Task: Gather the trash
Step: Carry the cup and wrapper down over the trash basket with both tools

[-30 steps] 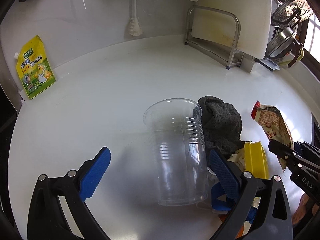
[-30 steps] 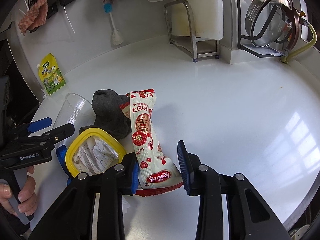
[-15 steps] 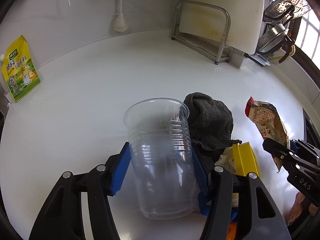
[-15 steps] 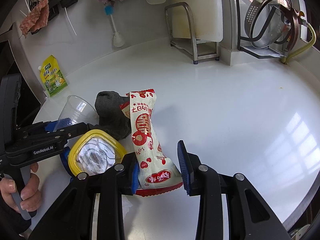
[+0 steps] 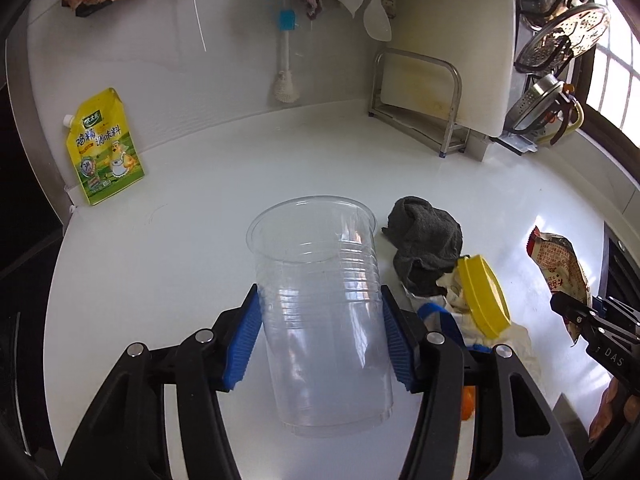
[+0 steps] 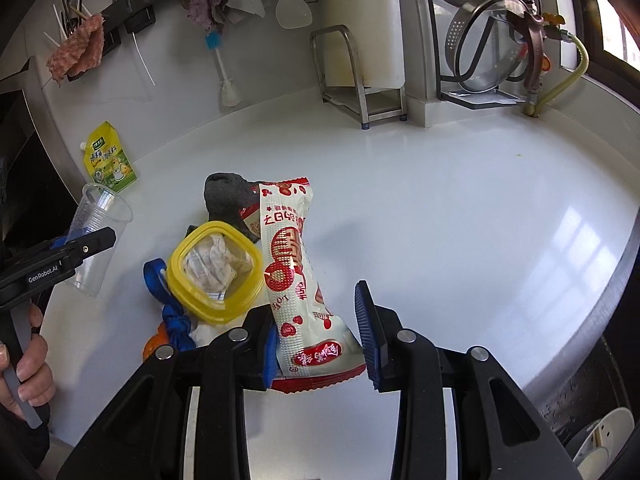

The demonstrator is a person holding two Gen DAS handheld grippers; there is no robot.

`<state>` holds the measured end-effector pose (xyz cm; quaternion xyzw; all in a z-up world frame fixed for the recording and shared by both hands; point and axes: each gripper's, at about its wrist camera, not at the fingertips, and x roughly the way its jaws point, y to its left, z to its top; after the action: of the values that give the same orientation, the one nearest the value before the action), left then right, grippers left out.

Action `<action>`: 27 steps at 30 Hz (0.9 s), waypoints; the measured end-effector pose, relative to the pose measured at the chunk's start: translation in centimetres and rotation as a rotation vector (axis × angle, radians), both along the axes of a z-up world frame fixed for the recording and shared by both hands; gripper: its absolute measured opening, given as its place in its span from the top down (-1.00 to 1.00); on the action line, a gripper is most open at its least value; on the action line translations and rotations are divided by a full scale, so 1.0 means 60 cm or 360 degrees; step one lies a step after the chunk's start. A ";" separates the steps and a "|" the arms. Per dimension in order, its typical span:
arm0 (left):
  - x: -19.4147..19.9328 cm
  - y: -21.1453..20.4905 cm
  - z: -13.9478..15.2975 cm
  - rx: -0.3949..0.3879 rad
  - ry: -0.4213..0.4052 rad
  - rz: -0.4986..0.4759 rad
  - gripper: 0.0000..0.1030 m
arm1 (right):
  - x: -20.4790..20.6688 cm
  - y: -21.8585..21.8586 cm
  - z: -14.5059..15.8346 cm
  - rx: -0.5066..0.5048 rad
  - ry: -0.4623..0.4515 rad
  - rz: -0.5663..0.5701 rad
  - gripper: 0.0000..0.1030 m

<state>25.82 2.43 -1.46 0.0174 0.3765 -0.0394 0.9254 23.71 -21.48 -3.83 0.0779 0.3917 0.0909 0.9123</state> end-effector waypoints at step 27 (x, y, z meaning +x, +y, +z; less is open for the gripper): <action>-0.404 -0.096 -0.014 0.0088 -0.0179 -0.0274 -0.08 | -0.454 0.045 0.004 -0.0120 -0.0149 -0.0343 0.37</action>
<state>1.60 -3.32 -2.30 0.0773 0.3219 -0.1073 0.9375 -3.51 -18.79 -3.59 0.0808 0.3412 -0.0189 0.9363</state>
